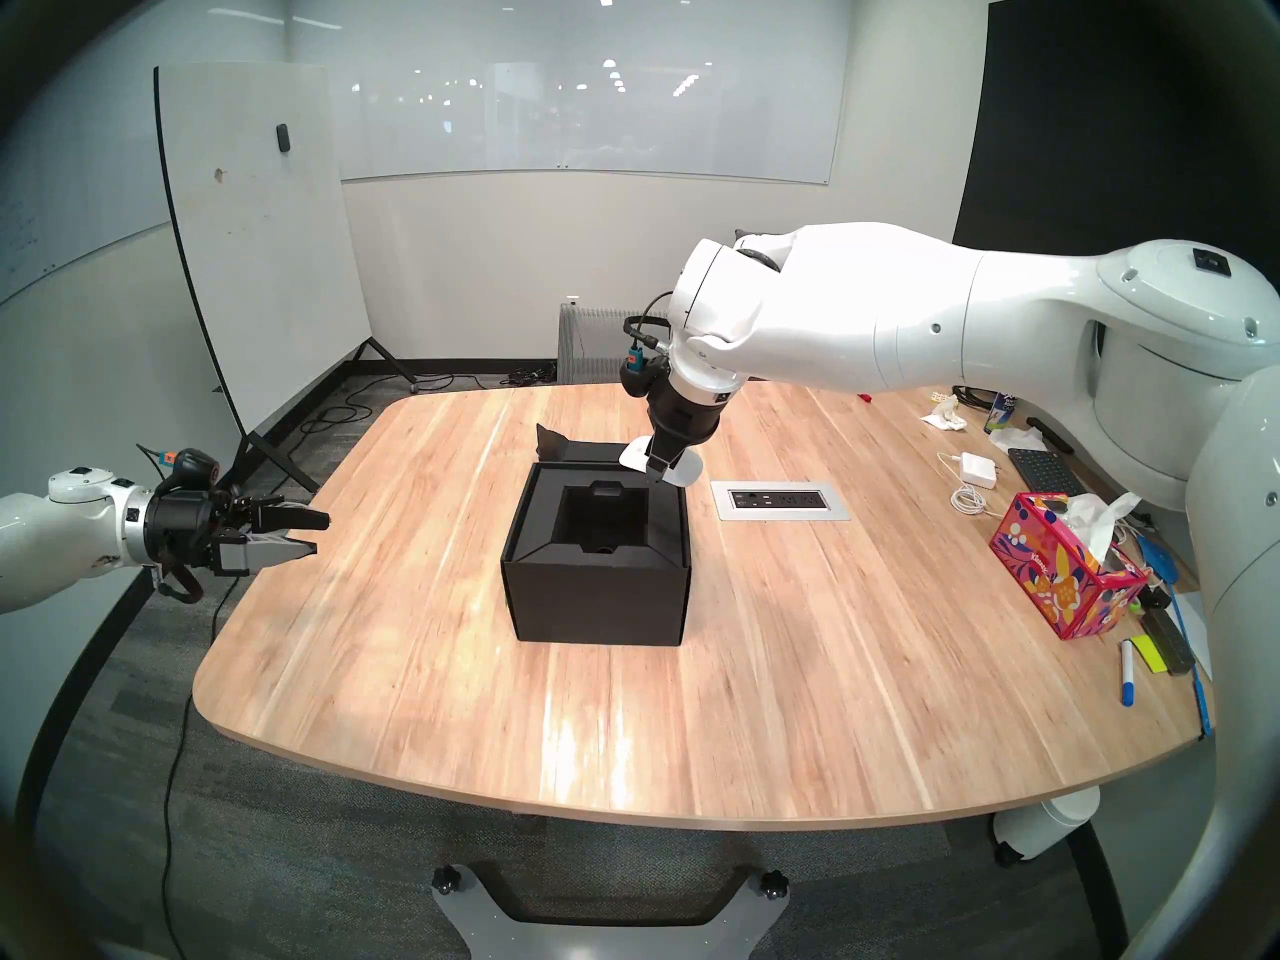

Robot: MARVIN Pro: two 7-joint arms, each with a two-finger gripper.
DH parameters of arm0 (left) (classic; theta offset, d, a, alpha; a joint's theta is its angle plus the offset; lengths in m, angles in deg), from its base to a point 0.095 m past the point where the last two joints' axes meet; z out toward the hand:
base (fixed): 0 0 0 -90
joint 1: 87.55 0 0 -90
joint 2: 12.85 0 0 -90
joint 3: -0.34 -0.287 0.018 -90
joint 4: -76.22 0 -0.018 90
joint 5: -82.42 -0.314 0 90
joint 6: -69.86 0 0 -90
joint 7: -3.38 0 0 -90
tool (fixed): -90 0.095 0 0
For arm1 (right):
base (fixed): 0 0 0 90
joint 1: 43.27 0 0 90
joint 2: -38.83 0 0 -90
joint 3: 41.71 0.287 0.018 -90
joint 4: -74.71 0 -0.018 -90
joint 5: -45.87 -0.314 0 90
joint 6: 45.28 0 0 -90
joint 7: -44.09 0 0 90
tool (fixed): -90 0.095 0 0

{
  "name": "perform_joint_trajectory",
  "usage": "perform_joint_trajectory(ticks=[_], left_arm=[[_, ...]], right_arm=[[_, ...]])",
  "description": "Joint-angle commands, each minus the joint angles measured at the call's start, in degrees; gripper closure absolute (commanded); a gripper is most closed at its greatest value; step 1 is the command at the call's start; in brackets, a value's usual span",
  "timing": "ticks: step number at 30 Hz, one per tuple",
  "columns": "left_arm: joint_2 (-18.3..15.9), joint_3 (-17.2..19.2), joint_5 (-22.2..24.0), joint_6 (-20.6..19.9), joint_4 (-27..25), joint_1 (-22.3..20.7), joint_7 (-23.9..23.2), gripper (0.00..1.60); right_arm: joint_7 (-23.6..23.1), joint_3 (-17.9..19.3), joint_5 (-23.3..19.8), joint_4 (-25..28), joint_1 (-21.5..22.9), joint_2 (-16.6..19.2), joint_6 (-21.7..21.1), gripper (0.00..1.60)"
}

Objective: Open the box and place the mouse inside

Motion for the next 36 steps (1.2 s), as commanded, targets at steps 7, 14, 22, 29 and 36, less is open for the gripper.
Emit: perform_joint_trajectory(ticks=[7, 14, 22, 29, 36], left_arm=[[0.1, 0.6, 0.5, -0.1, -0.1, -0.7, 0.0, 0.0], [0.1, 0.6, 0.5, -0.1, -0.1, -0.7, 0.0, 0.0], [0.1, 0.6, 0.5, -0.1, -0.1, -0.7, 0.0, 0.0], [0.1, 0.6, 0.5, -0.1, -0.1, -0.7, 0.0, 0.0], [0.1, 0.6, 0.5, -0.1, -0.1, -0.7, 0.0, 0.0]], right_arm=[[-3.3, 0.6, 1.6, -6.4, -0.2, -3.9, 4.3, 1.6], [-4.7, 0.8, 2.3, -8.7, -1.1, -5.2, 6.1, 1.6], [-6.0, 1.1, 2.9, -10.9, -1.9, -6.8, 7.9, 1.6], [-6.3, 1.8, 3.1, -11.5, -2.4, -7.9, 9.0, 1.6], [-6.3, 2.2, 3.4, -11.4, -2.5, -8.6, 8.9, 1.6]])
